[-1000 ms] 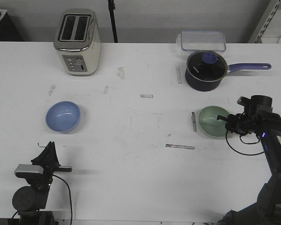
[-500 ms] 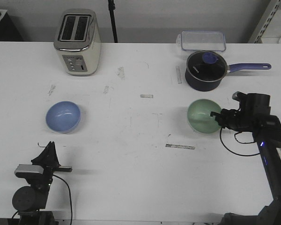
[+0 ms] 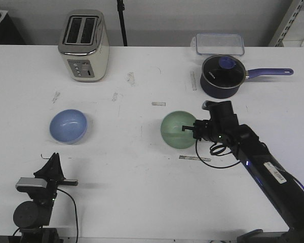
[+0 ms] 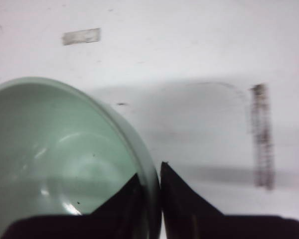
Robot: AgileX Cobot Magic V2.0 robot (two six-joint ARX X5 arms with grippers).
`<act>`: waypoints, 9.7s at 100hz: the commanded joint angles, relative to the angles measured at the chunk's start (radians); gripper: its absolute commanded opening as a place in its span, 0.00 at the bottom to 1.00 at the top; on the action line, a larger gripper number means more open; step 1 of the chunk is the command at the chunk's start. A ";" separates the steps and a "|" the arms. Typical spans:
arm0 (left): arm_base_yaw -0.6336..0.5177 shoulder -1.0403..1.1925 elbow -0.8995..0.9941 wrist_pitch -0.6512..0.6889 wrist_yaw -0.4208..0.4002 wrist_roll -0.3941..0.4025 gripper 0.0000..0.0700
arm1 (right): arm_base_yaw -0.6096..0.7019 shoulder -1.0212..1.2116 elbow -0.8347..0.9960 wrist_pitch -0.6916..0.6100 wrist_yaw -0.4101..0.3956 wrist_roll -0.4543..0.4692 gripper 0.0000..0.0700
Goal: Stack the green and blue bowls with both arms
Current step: 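Slide the green bowl with the right gripper toward the table center, then open the right gripper and retract it to rest, then move the left gripper to the light blue bowl's rim and lower, then close the left gripper on the blue bowl's rim, then lift the blue bowl with the left gripper and lower it into the green bowl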
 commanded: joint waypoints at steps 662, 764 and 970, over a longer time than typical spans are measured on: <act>0.001 1.259 1.173 -0.844 0.011 -0.010 0.00 | -0.334 -1.258 -0.686 0.474 0.154 -0.503 0.02; 0.295 1.541 1.322 -0.971 0.182 -0.233 0.54 | -0.334 -1.258 -0.686 0.474 0.154 -0.503 0.02; -0.365 1.665 1.554 -0.953 0.187 -0.381 0.00 | -0.334 -1.258 -0.686 0.474 0.154 -0.503 0.02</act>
